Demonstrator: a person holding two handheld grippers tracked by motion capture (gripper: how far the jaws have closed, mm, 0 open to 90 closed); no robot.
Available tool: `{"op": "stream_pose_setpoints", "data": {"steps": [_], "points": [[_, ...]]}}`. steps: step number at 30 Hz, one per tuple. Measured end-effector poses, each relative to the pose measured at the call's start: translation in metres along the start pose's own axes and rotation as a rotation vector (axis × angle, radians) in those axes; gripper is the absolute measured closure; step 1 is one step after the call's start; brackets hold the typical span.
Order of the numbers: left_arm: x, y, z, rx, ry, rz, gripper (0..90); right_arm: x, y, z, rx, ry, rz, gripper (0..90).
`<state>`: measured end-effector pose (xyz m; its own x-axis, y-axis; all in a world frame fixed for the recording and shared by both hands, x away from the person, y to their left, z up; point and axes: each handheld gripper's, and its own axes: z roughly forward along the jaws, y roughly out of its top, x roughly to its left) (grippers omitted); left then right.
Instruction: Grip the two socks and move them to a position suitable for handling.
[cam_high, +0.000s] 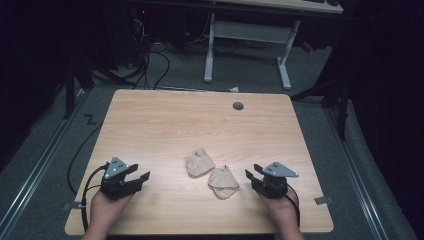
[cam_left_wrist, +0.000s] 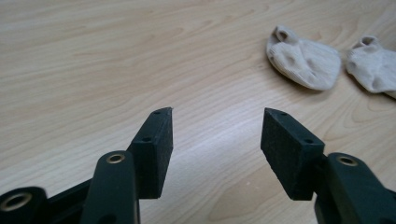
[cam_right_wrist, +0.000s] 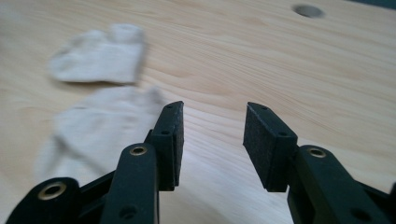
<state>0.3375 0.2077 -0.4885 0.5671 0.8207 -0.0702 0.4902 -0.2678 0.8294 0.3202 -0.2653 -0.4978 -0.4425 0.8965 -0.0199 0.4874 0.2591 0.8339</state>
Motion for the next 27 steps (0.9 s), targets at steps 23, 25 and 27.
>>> {"op": "stream_pose_setpoints", "data": {"steps": [23, 25, 27], "points": [[0.008, -0.004, 0.007, 0.016, 0.027, -0.02, 43.1, -0.023, -0.013, -0.001, 0.009, -0.064, 0.086, 56.6], [0.009, -0.005, 0.007, 0.018, 0.022, -0.029, 43.2, -0.023, -0.013, 0.0, 0.012, -0.061, 0.083, 56.6], [0.009, -0.005, 0.007, 0.021, 0.019, -0.033, 43.2, -0.022, -0.012, 0.001, 0.009, -0.058, 0.073, 56.6]]}}
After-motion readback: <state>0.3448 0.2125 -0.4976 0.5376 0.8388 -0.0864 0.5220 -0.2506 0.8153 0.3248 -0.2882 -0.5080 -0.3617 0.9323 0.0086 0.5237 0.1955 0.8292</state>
